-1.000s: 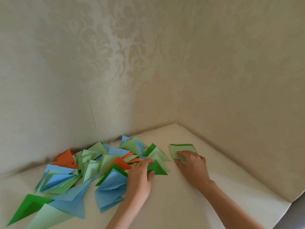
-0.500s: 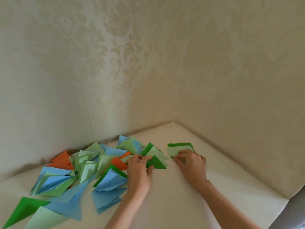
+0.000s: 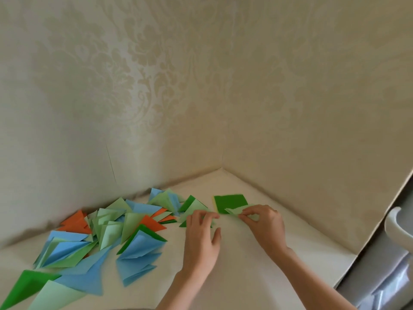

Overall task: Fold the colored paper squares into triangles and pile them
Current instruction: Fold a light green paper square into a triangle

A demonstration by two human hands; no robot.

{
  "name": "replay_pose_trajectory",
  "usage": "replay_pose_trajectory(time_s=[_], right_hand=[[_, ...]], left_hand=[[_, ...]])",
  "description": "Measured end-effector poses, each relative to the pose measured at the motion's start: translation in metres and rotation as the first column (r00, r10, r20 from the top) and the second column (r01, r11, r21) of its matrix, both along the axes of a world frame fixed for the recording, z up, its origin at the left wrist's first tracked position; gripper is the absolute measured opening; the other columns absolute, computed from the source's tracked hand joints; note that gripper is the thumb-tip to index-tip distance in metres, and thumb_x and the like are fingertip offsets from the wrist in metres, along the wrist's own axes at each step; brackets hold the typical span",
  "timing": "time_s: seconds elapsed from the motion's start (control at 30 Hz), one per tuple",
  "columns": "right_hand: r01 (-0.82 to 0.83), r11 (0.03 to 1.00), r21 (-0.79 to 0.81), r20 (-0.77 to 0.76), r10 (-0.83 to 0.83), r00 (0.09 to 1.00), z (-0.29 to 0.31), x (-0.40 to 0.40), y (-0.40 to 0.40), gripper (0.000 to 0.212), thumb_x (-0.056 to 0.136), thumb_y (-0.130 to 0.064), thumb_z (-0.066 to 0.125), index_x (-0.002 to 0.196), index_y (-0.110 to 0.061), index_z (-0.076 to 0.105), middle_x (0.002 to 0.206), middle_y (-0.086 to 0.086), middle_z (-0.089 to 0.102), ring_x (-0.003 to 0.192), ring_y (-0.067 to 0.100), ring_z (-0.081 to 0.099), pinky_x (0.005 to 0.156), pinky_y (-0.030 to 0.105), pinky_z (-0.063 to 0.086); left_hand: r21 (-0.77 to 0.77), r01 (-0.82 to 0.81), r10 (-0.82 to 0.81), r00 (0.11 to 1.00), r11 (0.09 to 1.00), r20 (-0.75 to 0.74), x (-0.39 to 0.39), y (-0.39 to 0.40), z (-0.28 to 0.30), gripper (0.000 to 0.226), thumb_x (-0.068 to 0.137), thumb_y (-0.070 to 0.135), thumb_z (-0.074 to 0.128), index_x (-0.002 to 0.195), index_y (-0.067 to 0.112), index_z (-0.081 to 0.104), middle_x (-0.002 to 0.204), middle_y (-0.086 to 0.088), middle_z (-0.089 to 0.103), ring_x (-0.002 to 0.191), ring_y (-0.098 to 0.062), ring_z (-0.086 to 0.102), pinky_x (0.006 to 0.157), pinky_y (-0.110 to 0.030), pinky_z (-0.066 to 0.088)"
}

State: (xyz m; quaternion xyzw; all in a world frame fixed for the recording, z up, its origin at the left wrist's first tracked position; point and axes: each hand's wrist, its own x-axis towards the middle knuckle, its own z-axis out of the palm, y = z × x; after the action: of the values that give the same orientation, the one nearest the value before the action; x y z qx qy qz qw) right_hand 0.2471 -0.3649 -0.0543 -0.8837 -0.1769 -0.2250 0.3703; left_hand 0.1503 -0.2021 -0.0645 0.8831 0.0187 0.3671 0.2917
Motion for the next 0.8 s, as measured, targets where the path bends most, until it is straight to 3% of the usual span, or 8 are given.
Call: replay_pose_trajectory(time_s=[0.1,0.23,0.37,0.47,0.63,0.8], right_hand=[[0.004,1.000,-0.011,-0.094,-0.005,0.996,-0.004,-0.002,0.005,0.007,0.074,-0.034,0.079,0.075,-0.030,0.075,0.079,-0.016,0.069,0.077,0.005,0.060,0.064,0.021,0.043],[-0.011,1.000,-0.029,-0.189,0.005,0.982,-0.006,0.000,0.021,0.008,0.076,-0.038,0.077,0.075,-0.031,0.074,0.080,-0.015,0.068,0.077,0.007,0.059,0.067,0.028,0.047],[-0.071,0.997,-0.018,-0.350,0.060,0.935,-0.009,0.002,0.027,0.009,0.070,-0.038,0.081,0.066,-0.033,0.076,0.066,-0.020,0.068,0.067,0.000,0.061,0.063,0.028,0.052],[-0.074,0.997,0.035,-0.387,0.082,0.918,-0.005,0.004,0.024,0.008,0.069,-0.034,0.083,0.064,-0.032,0.076,0.063,-0.021,0.068,0.064,-0.003,0.062,0.061,0.024,0.052],[-0.075,0.981,0.179,-0.119,0.097,0.988,0.012,-0.001,0.010,0.006,0.076,-0.026,0.079,0.077,-0.023,0.074,0.074,-0.014,0.068,0.068,0.001,0.060,0.062,0.010,0.040],[-0.167,0.985,0.039,0.128,0.161,0.979,0.008,-0.026,-0.017,0.009,0.075,-0.023,0.080,0.081,-0.023,0.073,0.081,-0.015,0.069,0.075,0.001,0.061,0.067,0.014,0.046]], left_hand=[[-0.008,0.033,-0.033,0.997,0.999,-0.068,-0.006,-0.006,-0.007,0.035,0.074,0.007,0.074,0.103,0.022,0.062,0.101,0.009,0.051,0.094,-0.008,0.048,0.082,-0.018,0.043],[-0.009,0.006,-0.007,0.988,1.000,-0.154,-0.013,0.003,-0.018,0.030,0.079,0.013,0.071,0.106,0.022,0.062,0.106,0.010,0.052,0.101,-0.008,0.048,0.086,-0.015,0.038],[-0.036,0.019,-0.026,0.981,0.999,-0.195,-0.014,0.015,-0.021,0.026,0.084,0.019,0.065,0.109,0.023,0.062,0.109,0.010,0.052,0.103,-0.007,0.044,0.086,-0.009,0.030],[-0.047,0.043,-0.052,0.976,0.998,-0.210,-0.012,0.017,-0.022,0.025,0.084,0.019,0.065,0.108,0.022,0.063,0.107,0.010,0.053,0.102,-0.005,0.041,0.085,-0.003,0.028],[-0.047,0.053,-0.061,0.976,0.997,-0.209,-0.005,0.016,-0.021,0.026,0.084,0.017,0.066,0.109,0.022,0.063,0.107,0.011,0.052,0.103,-0.006,0.044,0.091,-0.011,0.035],[-0.043,0.123,-0.127,0.985,0.991,-0.115,-0.001,-0.002,-0.013,0.042,0.079,0.012,0.070,0.117,0.022,0.057,0.114,0.011,0.049,0.106,-0.007,0.045,0.092,-0.016,0.038]])
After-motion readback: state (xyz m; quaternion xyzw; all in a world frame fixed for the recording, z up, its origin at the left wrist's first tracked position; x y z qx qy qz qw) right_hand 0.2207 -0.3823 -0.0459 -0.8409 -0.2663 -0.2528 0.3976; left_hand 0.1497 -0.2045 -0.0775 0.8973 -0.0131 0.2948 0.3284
